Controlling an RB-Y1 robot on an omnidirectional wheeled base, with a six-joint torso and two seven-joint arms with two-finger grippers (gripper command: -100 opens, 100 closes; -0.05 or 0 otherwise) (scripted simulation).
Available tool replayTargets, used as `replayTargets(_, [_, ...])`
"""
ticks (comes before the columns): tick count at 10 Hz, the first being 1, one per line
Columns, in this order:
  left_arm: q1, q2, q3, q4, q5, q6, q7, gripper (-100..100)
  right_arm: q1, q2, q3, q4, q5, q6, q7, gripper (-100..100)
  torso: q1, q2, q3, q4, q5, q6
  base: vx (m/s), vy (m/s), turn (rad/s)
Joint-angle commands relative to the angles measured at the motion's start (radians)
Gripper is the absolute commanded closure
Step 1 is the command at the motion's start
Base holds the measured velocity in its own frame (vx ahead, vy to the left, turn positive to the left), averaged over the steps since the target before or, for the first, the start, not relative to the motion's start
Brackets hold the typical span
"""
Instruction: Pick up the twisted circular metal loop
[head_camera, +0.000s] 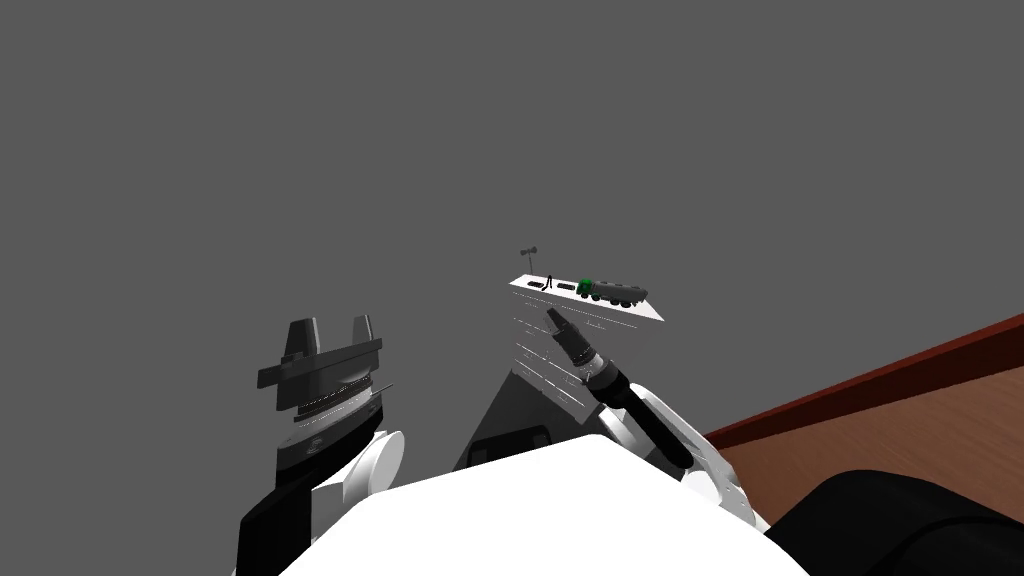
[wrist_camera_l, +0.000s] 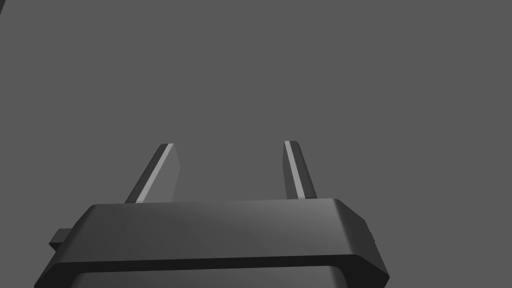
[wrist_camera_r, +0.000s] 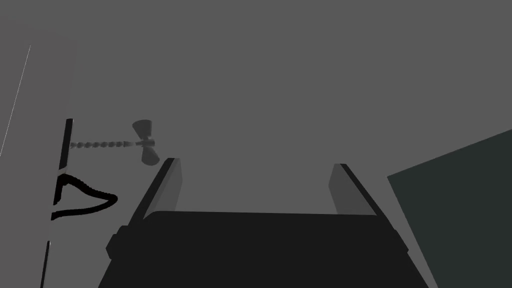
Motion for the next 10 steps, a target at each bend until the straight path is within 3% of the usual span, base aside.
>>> replayTargets(1, [0.0, 0.0, 0.0, 0.0, 0.0, 0.0, 0.0, 0, -0.008, -0.05, 0.021, 0.006, 0.002, 0.019, 0.008, -100, 0.0, 0.0, 0.0, 0.0, 0.0, 0.0, -0.042, 0.027, 0.178])
replayTargets(10, [0.0, 0.0, 0.0, 0.0, 0.0, 0.0, 0.0, 0, -0.027, -0.31, 0.075, 0.036, 0.016, 0.078, 0.033, -100, 0.001, 0.001, 0.001, 0.0, 0.0, -0.001, -0.066, 0.022, 0.108])
